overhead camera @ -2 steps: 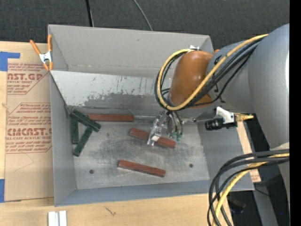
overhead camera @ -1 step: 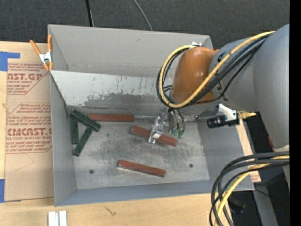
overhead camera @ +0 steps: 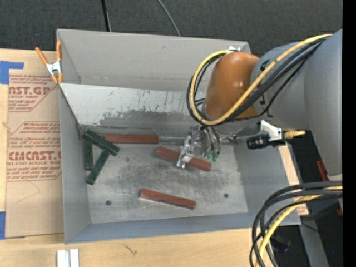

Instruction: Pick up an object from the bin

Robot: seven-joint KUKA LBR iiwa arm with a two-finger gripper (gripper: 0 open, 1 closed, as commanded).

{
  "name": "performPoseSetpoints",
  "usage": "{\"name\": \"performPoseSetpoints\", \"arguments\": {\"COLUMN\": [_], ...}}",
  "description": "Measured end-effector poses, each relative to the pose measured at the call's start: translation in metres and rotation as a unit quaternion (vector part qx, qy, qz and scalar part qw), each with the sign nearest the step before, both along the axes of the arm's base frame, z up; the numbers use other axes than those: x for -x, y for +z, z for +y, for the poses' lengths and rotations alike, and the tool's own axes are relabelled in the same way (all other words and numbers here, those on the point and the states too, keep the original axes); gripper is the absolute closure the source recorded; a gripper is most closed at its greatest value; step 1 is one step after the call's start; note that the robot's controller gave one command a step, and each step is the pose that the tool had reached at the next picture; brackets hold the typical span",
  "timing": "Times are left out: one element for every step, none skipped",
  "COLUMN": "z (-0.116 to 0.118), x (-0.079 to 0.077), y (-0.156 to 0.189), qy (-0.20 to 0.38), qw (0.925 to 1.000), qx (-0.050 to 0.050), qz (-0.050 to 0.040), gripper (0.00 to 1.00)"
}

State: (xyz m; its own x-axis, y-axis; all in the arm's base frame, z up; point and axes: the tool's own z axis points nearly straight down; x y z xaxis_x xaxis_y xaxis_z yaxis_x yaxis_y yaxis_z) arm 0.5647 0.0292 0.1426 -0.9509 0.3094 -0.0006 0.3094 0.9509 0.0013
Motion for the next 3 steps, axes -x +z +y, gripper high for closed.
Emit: {"name": "performPoseSetpoints", "arguments": {"z": [0.000,0.000,0.000], "x": [0.001,0.000,-0.001], "y": [0.013,0.027,0.035], "qy": [0.000,0.000,0.000], "qw": [1.0000,1.0000,1.0000], "qx": [0.000,0.000,0.000], "qz": [0.0015,0.0000,-0.0015], "gripper": [1.00,1.00,1.00]}}
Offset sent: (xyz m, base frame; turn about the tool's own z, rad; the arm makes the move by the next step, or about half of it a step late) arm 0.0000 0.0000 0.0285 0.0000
